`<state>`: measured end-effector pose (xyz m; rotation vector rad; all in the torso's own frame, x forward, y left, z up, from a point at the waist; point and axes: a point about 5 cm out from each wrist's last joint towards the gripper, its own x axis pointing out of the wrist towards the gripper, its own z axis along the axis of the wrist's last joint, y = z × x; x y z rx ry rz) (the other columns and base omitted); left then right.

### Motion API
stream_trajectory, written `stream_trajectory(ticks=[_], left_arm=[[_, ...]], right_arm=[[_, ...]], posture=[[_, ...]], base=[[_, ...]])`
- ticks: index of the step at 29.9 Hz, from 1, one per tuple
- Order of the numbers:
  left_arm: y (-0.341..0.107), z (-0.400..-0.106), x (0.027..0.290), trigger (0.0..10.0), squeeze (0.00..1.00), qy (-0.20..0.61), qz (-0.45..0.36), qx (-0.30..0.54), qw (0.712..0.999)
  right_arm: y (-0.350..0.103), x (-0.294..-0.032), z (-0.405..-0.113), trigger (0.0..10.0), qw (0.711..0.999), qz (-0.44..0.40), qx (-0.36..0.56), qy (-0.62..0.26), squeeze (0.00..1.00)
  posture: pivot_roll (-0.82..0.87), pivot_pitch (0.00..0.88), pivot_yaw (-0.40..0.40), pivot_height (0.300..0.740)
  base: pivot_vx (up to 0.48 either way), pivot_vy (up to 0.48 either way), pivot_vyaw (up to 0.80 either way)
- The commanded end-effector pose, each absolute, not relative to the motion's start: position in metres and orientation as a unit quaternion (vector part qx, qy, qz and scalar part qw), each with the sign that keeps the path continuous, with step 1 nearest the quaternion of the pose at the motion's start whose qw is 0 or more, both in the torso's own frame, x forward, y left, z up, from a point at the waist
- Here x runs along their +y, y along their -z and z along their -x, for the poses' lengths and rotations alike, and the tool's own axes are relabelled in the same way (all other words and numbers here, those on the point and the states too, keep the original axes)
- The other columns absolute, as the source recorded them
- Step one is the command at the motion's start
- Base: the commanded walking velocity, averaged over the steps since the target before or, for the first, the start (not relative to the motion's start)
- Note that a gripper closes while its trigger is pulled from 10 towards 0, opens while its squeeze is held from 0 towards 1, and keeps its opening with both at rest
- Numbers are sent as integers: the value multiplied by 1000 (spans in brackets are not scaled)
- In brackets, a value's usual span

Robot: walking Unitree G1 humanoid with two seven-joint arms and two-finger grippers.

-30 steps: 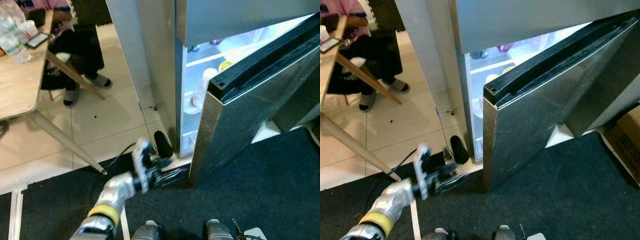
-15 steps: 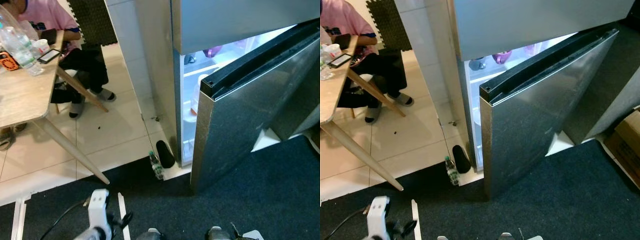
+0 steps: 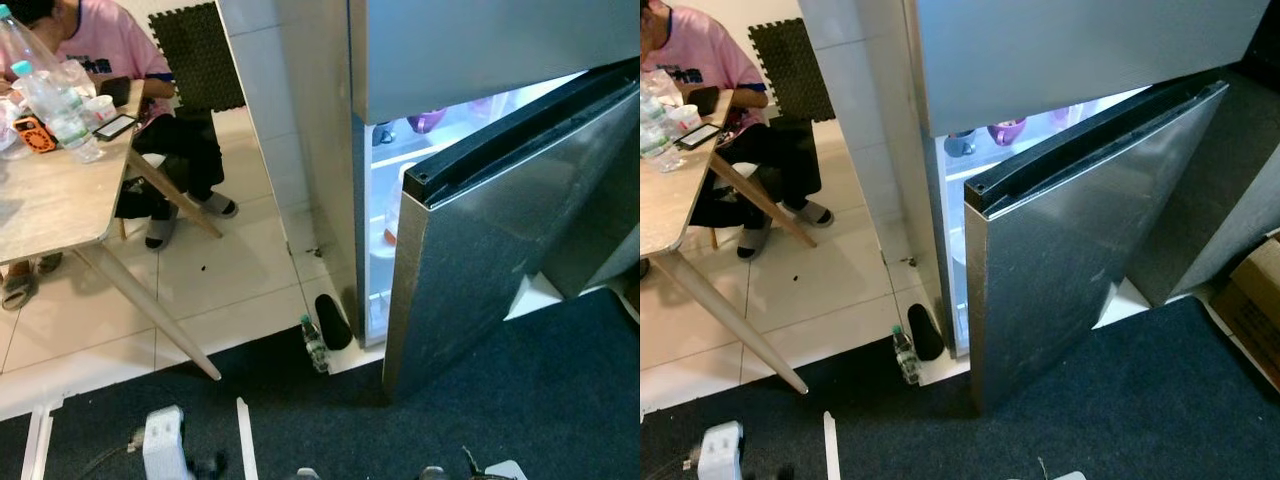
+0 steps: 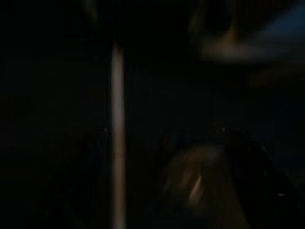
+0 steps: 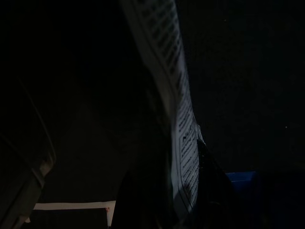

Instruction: Restocking fridge

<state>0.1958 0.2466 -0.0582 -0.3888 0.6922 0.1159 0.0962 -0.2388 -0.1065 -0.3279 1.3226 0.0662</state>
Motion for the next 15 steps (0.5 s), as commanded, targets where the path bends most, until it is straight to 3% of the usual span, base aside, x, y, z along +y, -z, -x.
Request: stream_trajectory(ticks=[1,2,3,4,13,14,15], left_arm=[[47,-215,239,10000,0,-41,239,286,927],[30,-241,230,10000,0,-2,272,236,933],[30,-241,230,10000,0,-2,272,236,933],[-3,-280,210,10000,0,79,301,162,936],[-50,-321,159,10000,0,230,290,80,925],[-71,-333,128,10000,0,277,263,43,923],[-71,-333,128,10000,0,277,263,43,923]], right_arm=[[109,-230,-94,10000,777,139,613,-36,0],[109,-230,-96,10000,778,139,611,-35,0],[109,-230,-96,10000,778,139,611,-35,0],[108,-230,-99,10000,780,140,609,-33,0],[107,-232,-102,10000,781,143,608,-29,0],[106,-234,-105,10000,786,142,601,-17,0],[106,-234,-105,10000,786,142,601,-17,0]], posture=[[-83,115,83,740],[-82,112,80,740],[-82,112,80,740],[-81,104,75,740],[-80,100,72,740],[-83,94,73,740],[-83,94,73,740]], base=[[0,0,0],[0,0,0],[0,0,0],[0,0,0],[0,0,0],[0,0,0],[0,0,0]])
